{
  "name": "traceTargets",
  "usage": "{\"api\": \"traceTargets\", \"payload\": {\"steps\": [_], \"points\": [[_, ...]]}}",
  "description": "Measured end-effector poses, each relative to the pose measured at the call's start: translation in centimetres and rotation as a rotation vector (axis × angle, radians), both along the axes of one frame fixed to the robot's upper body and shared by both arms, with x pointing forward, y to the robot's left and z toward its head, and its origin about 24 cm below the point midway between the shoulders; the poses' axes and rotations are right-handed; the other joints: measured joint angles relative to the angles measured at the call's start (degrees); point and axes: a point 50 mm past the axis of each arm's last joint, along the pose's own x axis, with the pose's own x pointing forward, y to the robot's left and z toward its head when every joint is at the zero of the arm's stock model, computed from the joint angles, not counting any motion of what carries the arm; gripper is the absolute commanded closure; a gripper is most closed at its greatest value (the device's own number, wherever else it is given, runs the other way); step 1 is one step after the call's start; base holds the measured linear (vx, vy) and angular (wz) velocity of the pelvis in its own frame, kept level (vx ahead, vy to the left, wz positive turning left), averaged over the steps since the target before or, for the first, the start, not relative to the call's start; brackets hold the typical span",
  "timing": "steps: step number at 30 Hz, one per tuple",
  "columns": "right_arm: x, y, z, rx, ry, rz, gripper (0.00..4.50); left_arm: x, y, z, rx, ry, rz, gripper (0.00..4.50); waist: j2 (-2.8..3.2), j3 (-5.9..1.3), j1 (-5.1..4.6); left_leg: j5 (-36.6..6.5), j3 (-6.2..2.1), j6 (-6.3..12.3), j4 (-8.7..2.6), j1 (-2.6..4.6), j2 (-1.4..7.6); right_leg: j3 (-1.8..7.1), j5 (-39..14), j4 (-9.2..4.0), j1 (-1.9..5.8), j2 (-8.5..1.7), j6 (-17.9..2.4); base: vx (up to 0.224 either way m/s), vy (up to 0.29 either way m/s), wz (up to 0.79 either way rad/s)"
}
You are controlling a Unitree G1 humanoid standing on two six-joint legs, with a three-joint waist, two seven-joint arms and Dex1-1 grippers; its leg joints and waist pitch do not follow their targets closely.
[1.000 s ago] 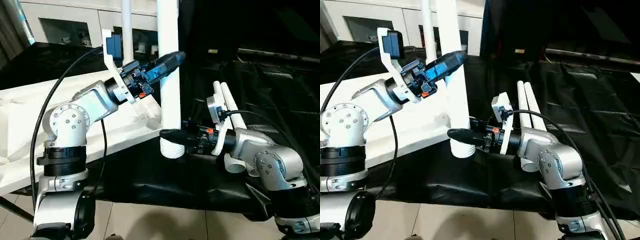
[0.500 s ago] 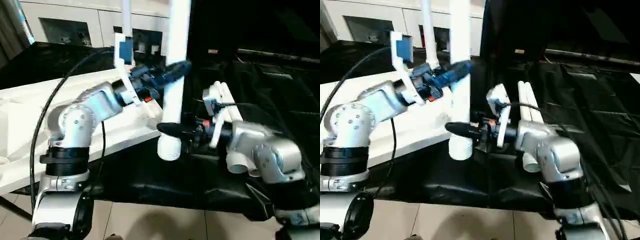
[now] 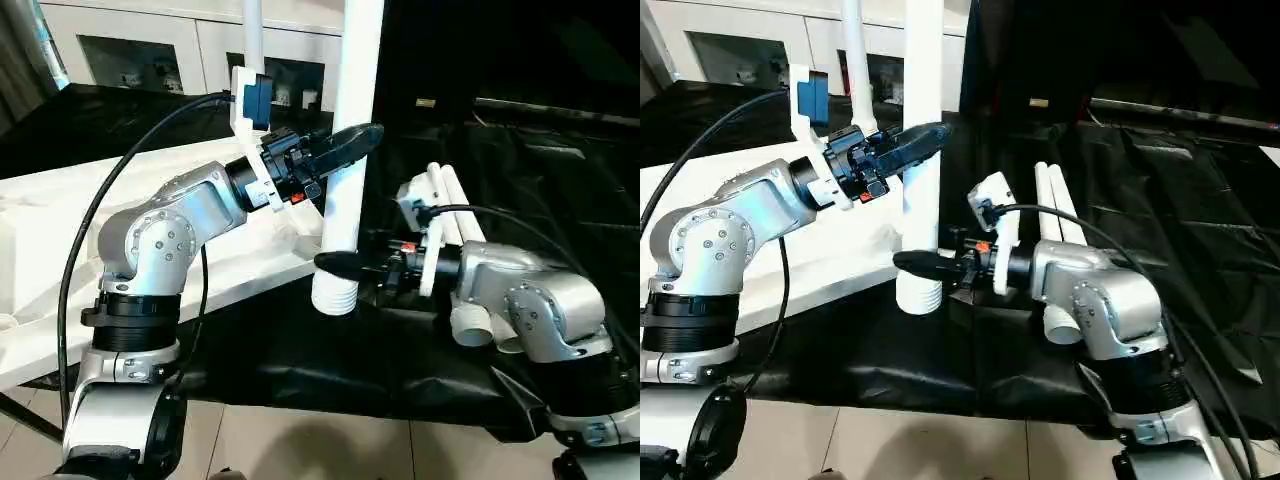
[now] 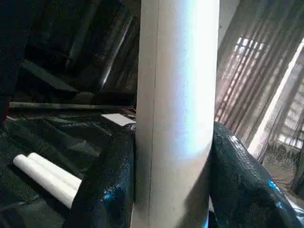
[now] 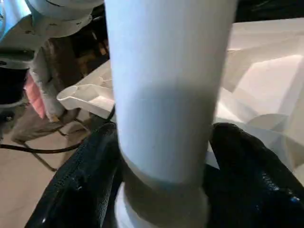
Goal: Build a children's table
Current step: Insert table leg to table base
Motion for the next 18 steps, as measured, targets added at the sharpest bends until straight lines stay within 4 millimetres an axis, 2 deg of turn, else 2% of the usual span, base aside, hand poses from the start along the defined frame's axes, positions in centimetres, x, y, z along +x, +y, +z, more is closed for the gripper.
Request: {"api": "traceTargets", "payload": {"steps": [9,10,13,15,18], "points": [[-0.11,0.37,-0.19,0.006,0.029,0.004,1.27,-0.07,-0.18,-0.03,0.006,-0.002,-0.008,2.71,-0.01,0.00,0.02,0.0,0.00,-0.02,0.00,0.00,0.00,0.00,0.0,0.01,0.00,0.00,0.0,0.000,0.000,0.00],[-0.11,0.38,-0.20,0.006,0.030,0.004,1.55,-0.10,-0.23,-0.01,0.008,-0.004,-0.010,2.71,-0.01,0.00,0.03,0.0,0.00,-0.02,0.00,0.00,0.00,0.00,0.0,0.01,0.00,0.00,0.0,0.000,0.000,0.00],[-0.11,0.37,-0.27,0.004,0.036,0.003,1.65,-0.15,-0.27,0.02,0.009,-0.007,-0.015,2.71,-0.01,0.00,0.03,0.0,0.00,-0.02,0.00,0.00,0.00,0.00,0.0,0.01,0.00,0.00,0.0,0.000,0.000,0.00],[-0.11,0.37,-0.28,0.004,0.036,0.003,1.92,-0.27,-0.45,0.04,0.013,-0.014,-0.029,2.71,-0.01,0.00,0.05,0.0,0.00,-0.02,0.00,0.00,0.00,0.00,0.0,0.01,0.00,0.00,0.0,0.000,0.000,0.00],[-0.13,0.41,-0.29,0.005,0.038,0.006,2.08,-0.40,-0.50,0.15,0.019,-0.024,-0.036,2.71,-0.01,0.00,0.05,0.0,0.00,-0.02,0.00,0.00,0.00,0.00,0.0,0.01,0.00,0.00,0.0,0.000,0.000,0.00]]}}
